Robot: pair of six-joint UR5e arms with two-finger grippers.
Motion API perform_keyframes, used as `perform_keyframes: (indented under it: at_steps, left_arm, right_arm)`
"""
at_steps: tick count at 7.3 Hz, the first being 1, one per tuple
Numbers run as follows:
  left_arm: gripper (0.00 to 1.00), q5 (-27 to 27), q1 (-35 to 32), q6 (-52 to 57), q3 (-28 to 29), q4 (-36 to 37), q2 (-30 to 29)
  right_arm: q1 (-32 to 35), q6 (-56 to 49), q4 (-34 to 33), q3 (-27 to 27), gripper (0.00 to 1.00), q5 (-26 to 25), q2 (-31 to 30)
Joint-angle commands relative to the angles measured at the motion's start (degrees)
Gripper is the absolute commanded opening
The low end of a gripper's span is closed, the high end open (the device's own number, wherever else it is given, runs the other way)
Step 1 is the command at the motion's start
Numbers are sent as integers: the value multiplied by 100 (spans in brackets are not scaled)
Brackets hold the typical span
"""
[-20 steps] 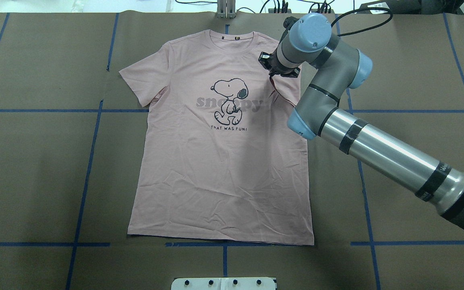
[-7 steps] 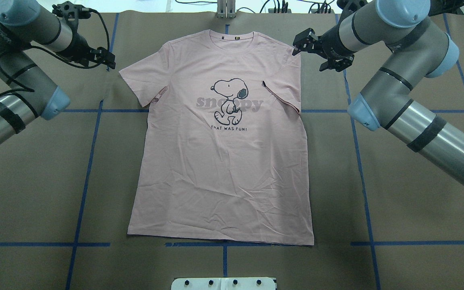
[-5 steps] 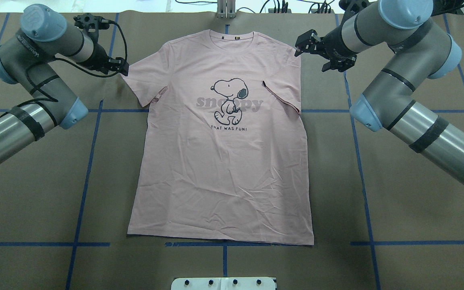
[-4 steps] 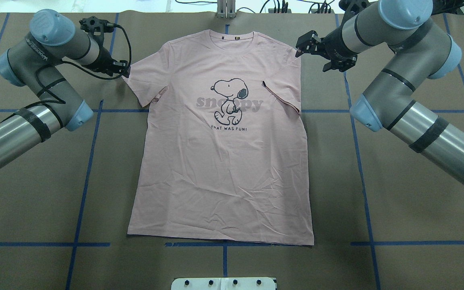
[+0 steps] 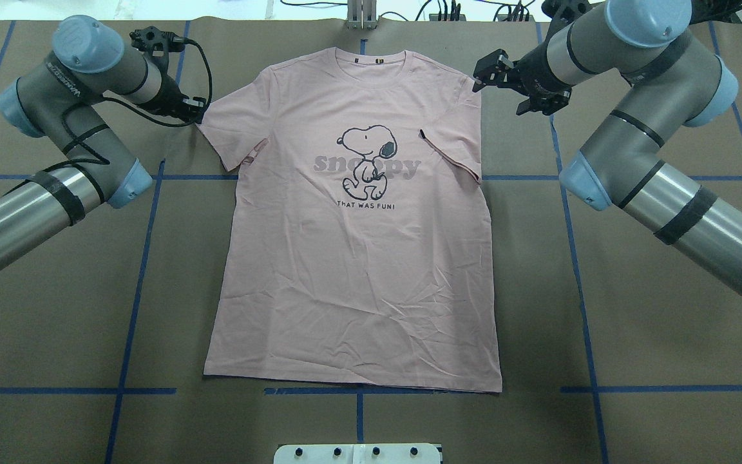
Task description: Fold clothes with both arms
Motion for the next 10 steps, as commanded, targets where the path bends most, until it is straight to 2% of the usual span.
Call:
perform_keyframes:
  at_steps: [1,3,5,9,10]
  left_arm:
    - [0,-39,31,-491,-500,35,-139]
    - [0,162,601,-1091,-424,280,-551]
    - [0,627,673,-1119,196,264,-1033]
    - [0,892,717,-1128,481,80,-1229]
    - [65,884,726,-1128,464,35,-1195]
  right_arm:
    - [-5,-1,0,-21,100,0,6]
    - [-5,-36,0,-56,100,0,6]
    - [-5,-107,0,-83,100,0,6]
    - [-5,-107,0,-83,100,0,15]
    - [-14,-98,0,-91,100,0,15]
